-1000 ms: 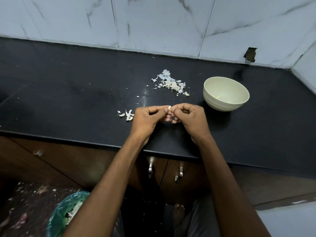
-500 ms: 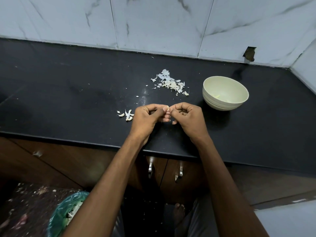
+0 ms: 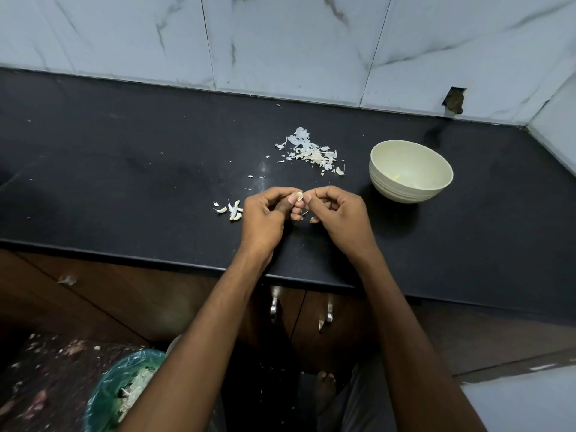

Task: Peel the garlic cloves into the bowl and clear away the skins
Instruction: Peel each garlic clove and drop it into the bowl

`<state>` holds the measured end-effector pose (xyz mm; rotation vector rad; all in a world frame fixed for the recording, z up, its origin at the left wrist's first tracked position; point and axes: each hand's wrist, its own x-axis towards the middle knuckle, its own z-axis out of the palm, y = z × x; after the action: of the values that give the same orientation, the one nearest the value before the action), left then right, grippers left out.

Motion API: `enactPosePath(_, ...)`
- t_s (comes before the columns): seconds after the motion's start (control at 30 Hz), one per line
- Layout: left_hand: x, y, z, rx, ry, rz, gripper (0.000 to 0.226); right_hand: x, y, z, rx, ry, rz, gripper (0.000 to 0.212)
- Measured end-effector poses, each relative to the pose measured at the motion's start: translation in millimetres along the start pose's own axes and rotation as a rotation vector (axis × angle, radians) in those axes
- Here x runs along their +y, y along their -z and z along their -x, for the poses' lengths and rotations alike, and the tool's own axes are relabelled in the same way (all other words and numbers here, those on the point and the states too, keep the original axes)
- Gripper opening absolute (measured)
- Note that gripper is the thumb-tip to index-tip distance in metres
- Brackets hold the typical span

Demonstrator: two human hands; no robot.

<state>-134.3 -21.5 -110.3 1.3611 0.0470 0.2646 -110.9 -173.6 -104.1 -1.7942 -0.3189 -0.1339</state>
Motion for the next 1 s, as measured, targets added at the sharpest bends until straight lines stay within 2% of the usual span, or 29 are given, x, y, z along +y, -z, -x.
enactPosePath(0.17,-2.0,0.4,0.1,0.030,-0.002,-0.015,0.009,-3.4,3.1,1.3,-0.068,0.035,-0.041,0.013)
enactPosePath(0.53,-5.2,-2.4,1.8,-0.024,-0.103,-0.178,0.012,-6.3,4.8,4.5,-0.001,0.080,-0.018,0.006)
enactPosePath(0.77,-0.5,0.6,1.4,-0.096,-0.088,-0.091,0.019,-6.9,4.3,2.2,-0.021,-0.002,-0.116,0.006)
enactPosePath(1.0,-1.0,0.9,0.7,-0.082,-0.046,-0.092,0.012,-7.6,4.1,2.6,-0.034,-0.010,-0.148,0.008)
